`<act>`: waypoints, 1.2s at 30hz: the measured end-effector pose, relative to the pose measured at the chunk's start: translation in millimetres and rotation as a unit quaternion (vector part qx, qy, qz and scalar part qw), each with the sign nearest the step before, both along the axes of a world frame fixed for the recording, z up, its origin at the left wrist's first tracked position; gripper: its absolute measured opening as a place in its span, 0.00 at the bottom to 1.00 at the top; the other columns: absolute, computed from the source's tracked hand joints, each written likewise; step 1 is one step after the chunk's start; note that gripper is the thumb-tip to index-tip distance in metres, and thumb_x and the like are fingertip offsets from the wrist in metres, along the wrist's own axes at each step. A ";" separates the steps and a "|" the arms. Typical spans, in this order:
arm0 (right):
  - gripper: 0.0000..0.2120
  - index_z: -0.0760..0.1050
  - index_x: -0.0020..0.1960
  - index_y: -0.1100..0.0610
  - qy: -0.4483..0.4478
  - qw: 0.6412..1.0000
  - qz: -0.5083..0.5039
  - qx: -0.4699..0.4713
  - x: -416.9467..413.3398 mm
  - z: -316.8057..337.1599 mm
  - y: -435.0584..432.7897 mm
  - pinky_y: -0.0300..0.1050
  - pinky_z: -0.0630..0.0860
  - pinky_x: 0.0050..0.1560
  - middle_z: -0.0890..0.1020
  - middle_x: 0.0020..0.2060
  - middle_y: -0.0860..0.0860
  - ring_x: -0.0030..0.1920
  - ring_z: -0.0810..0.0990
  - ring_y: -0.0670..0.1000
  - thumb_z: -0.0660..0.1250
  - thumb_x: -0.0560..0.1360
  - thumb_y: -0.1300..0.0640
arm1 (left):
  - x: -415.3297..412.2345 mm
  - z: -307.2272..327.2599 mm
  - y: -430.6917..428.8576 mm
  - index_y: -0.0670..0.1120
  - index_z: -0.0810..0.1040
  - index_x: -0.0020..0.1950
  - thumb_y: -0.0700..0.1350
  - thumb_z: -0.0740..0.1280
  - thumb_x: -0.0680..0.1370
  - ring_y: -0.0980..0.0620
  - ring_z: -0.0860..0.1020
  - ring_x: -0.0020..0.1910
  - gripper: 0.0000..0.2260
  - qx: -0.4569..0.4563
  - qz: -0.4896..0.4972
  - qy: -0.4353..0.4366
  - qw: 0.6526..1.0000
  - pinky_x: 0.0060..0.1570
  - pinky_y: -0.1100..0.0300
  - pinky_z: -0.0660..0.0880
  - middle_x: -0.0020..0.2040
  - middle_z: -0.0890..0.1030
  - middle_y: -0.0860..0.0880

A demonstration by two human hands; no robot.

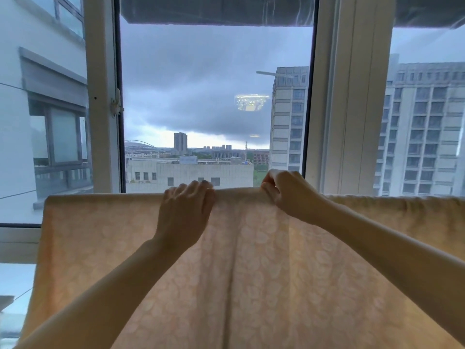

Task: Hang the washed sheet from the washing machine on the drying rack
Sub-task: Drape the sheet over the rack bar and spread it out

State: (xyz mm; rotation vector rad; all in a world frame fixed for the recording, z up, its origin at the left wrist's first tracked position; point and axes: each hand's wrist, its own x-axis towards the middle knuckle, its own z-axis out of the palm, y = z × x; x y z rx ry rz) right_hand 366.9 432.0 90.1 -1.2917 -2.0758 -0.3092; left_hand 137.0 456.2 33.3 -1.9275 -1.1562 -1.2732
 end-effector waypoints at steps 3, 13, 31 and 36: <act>0.06 0.78 0.50 0.57 0.005 1.000 0.010 0.018 -1.0 0.2 -0.7 0.42 0.79 0.46 0.81 0.41 0.49 0.39 0.79 0.44 0.63 0.79 0.57 | 30.3 -5.5 -7.2 0.47 0.77 0.59 0.51 0.54 0.82 0.49 0.78 0.46 0.15 0.032 0.008 0.077 0.997 0.51 0.49 0.75 0.49 0.81 0.49; 0.03 0.79 0.47 0.53 0.031 0.999 -0.028 0.013 38.7 0.8 -30.1 0.33 0.78 0.41 0.79 0.37 0.41 0.37 0.81 0.41 0.66 0.77 0.58 | 63.8 -5.8 -6.4 0.47 0.77 0.50 0.50 0.55 0.82 0.45 0.78 0.43 0.13 0.043 0.067 0.096 0.992 0.54 0.45 0.71 0.43 0.80 0.49; 0.04 0.79 0.50 0.56 0.056 0.990 -0.116 0.062 86.0 -8.4 -43.1 0.32 0.74 0.43 0.81 0.41 0.48 0.40 0.79 0.43 0.66 0.77 0.58 | 101.5 -16.6 -6.9 0.47 0.71 0.68 0.55 0.53 0.80 0.44 0.77 0.54 0.21 0.069 0.023 0.122 0.990 0.64 0.37 0.65 0.57 0.78 0.46; 0.04 0.80 0.49 0.56 0.054 0.991 -0.098 0.068 91.7 -5.0 -42.6 0.27 0.72 0.40 0.82 0.40 0.47 0.38 0.78 0.39 0.69 0.76 0.58 | 140.1 -15.6 -16.2 0.47 0.70 0.68 0.57 0.51 0.80 0.43 0.76 0.53 0.22 0.064 0.028 0.142 0.987 0.58 0.42 0.69 0.58 0.77 0.46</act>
